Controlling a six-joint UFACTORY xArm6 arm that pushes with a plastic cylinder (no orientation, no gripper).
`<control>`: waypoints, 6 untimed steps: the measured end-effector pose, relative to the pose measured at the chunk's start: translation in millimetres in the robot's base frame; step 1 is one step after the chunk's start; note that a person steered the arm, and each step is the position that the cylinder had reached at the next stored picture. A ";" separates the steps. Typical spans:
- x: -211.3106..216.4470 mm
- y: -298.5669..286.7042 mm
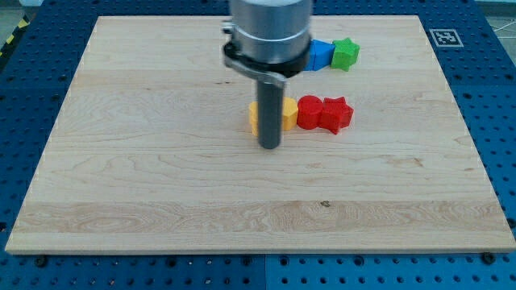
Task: Separate the red star and red circle
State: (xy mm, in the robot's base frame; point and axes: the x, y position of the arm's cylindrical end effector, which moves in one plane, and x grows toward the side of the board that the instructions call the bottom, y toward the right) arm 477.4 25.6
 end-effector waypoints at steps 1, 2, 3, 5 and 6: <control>-3.1 42.1; -6.1 61.2; -32.1 62.5; -68.8 62.5; -78.9 69.4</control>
